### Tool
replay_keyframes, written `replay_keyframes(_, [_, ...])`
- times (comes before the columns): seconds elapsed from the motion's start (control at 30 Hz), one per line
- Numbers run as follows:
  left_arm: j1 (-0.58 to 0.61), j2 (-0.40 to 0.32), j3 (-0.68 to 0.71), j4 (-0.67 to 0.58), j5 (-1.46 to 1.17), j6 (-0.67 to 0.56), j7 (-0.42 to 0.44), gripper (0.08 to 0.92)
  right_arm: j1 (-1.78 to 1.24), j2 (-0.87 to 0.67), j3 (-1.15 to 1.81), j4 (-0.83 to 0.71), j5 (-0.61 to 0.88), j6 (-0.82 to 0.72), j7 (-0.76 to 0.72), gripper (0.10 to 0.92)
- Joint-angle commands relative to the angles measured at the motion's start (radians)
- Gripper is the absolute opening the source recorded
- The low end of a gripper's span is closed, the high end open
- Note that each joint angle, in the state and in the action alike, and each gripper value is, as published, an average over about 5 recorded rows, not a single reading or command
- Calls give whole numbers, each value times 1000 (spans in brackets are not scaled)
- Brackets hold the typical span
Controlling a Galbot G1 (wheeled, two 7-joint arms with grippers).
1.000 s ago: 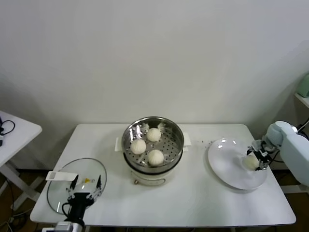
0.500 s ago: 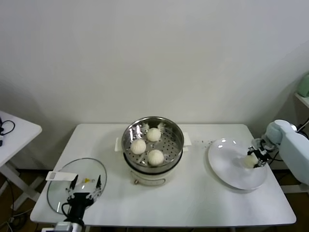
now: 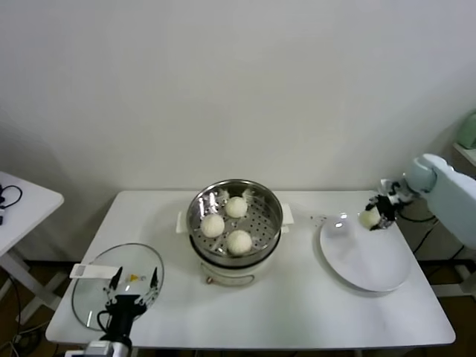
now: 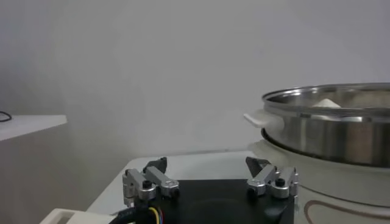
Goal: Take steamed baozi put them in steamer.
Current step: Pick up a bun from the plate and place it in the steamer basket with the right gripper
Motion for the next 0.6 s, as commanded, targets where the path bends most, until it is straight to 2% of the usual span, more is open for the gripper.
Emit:
replay_keyframes(0.03, [-7, -1, 8, -12, -3, -2, 1, 823, 540, 141, -654, 117, 671, -188, 32, 645])
replay_keyframes(0.27, [-12, -1, 14, -29, 1, -3, 1, 823, 598, 286, -747, 162, 836, -239, 60, 645])
replay_keyframes(0.6, [-21, -1, 31, -45, 6, 4, 3, 823, 547, 425, -769, 214, 909, -287, 102, 645])
